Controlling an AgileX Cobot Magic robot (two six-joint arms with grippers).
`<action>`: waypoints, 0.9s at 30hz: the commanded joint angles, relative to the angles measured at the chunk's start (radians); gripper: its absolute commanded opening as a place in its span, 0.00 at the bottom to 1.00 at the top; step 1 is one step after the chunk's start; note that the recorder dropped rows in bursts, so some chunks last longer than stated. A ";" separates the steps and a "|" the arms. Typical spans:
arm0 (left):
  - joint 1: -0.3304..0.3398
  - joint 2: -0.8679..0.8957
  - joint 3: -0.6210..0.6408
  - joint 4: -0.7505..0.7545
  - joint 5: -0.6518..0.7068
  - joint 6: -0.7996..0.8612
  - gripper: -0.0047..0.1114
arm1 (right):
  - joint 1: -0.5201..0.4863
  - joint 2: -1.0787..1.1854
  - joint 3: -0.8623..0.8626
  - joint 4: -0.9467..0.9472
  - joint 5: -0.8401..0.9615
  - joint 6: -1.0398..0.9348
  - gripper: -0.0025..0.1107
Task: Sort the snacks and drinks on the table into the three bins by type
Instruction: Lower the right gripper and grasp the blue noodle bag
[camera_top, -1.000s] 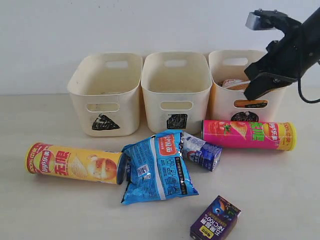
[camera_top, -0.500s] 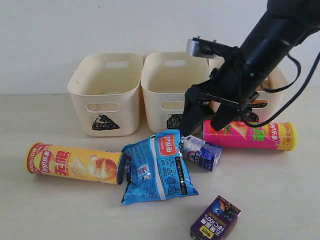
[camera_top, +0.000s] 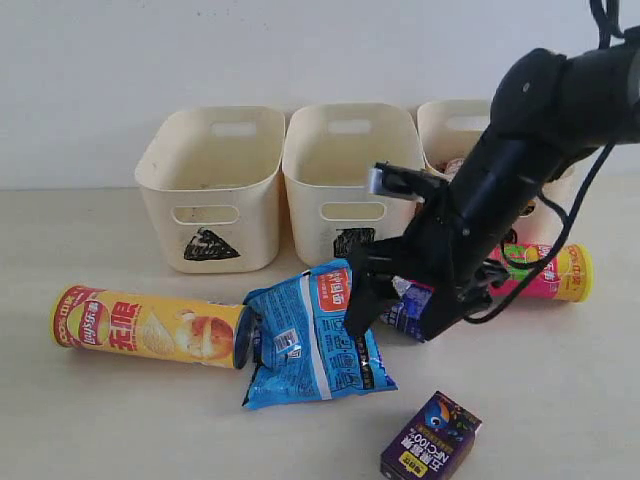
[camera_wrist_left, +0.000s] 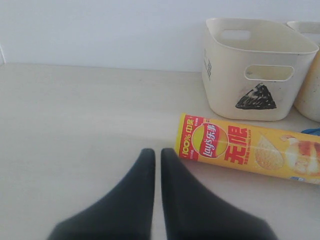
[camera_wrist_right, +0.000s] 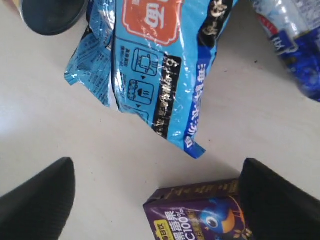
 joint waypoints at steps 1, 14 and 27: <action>-0.003 -0.004 -0.002 -0.002 -0.008 -0.005 0.07 | 0.024 -0.004 0.080 0.067 -0.125 -0.062 0.72; -0.003 -0.004 -0.002 -0.002 -0.008 -0.005 0.07 | 0.042 0.010 0.184 0.276 -0.330 -0.177 0.72; -0.003 -0.004 -0.002 -0.002 -0.008 -0.005 0.07 | 0.110 0.110 0.193 0.325 -0.526 -0.176 0.72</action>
